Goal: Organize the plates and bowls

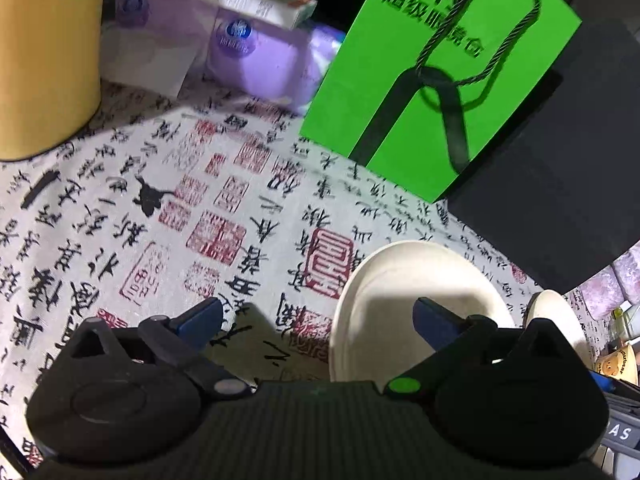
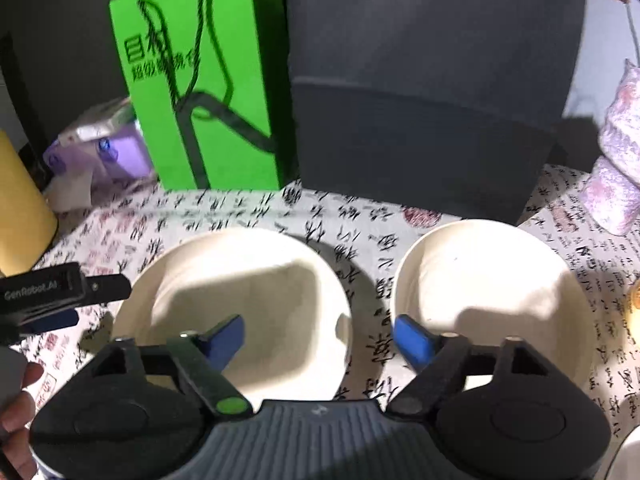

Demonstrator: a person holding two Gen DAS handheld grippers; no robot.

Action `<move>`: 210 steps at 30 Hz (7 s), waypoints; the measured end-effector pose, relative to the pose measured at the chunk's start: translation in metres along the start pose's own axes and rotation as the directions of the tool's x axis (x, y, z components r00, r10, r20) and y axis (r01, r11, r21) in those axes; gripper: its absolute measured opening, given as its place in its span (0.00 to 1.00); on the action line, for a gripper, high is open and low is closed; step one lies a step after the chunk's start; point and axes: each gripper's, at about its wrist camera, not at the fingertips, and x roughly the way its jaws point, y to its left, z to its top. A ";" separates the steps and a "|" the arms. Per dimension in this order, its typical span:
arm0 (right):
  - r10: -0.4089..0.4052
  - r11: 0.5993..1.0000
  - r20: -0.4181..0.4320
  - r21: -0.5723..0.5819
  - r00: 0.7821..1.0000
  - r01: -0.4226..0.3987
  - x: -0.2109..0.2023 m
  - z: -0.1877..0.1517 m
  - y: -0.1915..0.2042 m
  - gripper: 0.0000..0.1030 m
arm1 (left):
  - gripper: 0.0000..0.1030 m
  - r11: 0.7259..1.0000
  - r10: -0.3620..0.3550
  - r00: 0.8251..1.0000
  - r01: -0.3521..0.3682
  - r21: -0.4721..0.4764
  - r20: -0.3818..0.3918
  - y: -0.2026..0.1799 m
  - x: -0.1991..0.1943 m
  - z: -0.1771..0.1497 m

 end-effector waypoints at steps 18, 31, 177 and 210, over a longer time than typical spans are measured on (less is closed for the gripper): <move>-0.045 0.999 -0.039 0.018 0.998 0.046 0.031 -0.011 -0.005 0.26 | 0.50 0.998 0.011 1.000 -0.011 0.067 0.008 -0.009 0.012 -0.013; -0.067 0.998 -0.057 0.015 0.996 0.068 0.037 -0.015 -0.004 0.11 | 0.10 0.993 0.005 1.000 -0.005 0.118 -0.004 -0.016 0.014 -0.018; 0.113 0.993 0.448 -0.014 0.887 -0.120 -0.223 -0.097 -0.015 0.08 | 0.10 0.983 -0.053 0.898 -0.030 0.182 0.436 -0.065 -0.242 -0.114; 0.165 0.982 0.469 0.004 0.867 -0.189 -0.310 -0.181 -0.034 0.08 | 0.10 0.972 -0.030 0.872 -0.088 0.216 0.489 -0.080 -0.332 -0.206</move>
